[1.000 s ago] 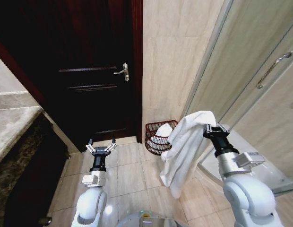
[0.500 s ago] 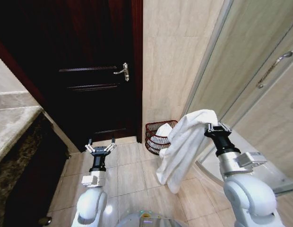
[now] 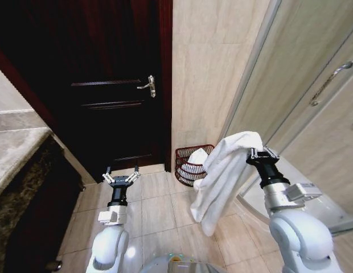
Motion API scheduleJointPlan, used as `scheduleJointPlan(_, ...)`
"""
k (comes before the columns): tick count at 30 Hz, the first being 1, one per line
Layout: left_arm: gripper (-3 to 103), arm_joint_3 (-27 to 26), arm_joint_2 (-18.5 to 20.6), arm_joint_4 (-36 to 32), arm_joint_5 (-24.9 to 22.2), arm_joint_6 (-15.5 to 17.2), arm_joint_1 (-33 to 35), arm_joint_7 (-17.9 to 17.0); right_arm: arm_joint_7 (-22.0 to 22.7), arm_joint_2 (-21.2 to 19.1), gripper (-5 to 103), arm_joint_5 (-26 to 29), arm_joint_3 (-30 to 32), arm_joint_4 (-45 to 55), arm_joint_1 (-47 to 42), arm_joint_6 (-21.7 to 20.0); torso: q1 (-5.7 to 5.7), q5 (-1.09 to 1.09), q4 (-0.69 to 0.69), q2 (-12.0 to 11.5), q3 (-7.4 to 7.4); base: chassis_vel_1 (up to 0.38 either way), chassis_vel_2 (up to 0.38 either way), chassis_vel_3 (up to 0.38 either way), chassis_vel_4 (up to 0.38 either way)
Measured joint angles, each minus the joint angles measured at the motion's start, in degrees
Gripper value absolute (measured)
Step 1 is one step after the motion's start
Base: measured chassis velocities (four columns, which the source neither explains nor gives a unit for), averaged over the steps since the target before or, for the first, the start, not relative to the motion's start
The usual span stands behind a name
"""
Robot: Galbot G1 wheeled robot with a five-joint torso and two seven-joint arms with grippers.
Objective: Discard the used towel into the hamper.
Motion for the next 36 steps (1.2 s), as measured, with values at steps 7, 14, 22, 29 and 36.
scheduleJointPlan(7,100,-0.05,0.08,0.02,-0.01,0.02,-0.18,0.02,-0.04,-0.06,7,0.00,0.01,0.00,-0.03,0.17,0.00,0.01,0.01,-0.07,-0.02,-0.069,0.079,0.085,-0.072)
scheduleJointPlan(14,100,-0.10,0.19,0.03,-0.36,0.36,-0.20,0.02,0.03,-0.10,7,0.00,-0.08,0.00,0.18,0.19,-0.02,0.00,0.00,-0.10,-0.05,-0.086,0.089,0.080,-0.084)
scheduleJointPlan(22,100,-0.06,0.24,-0.46,-0.94,1.42,0.00,0.03,0.10,-0.37,7,0.00,-0.05,-0.02,0.40,0.19,-0.05,0.00,0.00,-0.12,-0.07,-0.049,0.058,0.067,-0.056)
scheduleJointPlan(29,100,0.05,0.26,-0.64,-0.82,1.58,0.02,0.15,0.18,-0.41,7,0.05,-0.05,-0.16,0.45,0.19,-0.05,0.00,0.00,-0.14,-0.07,-0.064,0.076,0.088,-0.066)
scheduleJointPlan(36,100,0.63,-0.07,-0.06,-0.37,0.84,-0.49,-0.45,0.66,-0.40,7,0.17,-0.02,-0.34,0.44,0.06,-0.04,-0.02,0.02,-0.16,-0.07,-0.045,0.108,0.109,-0.049)
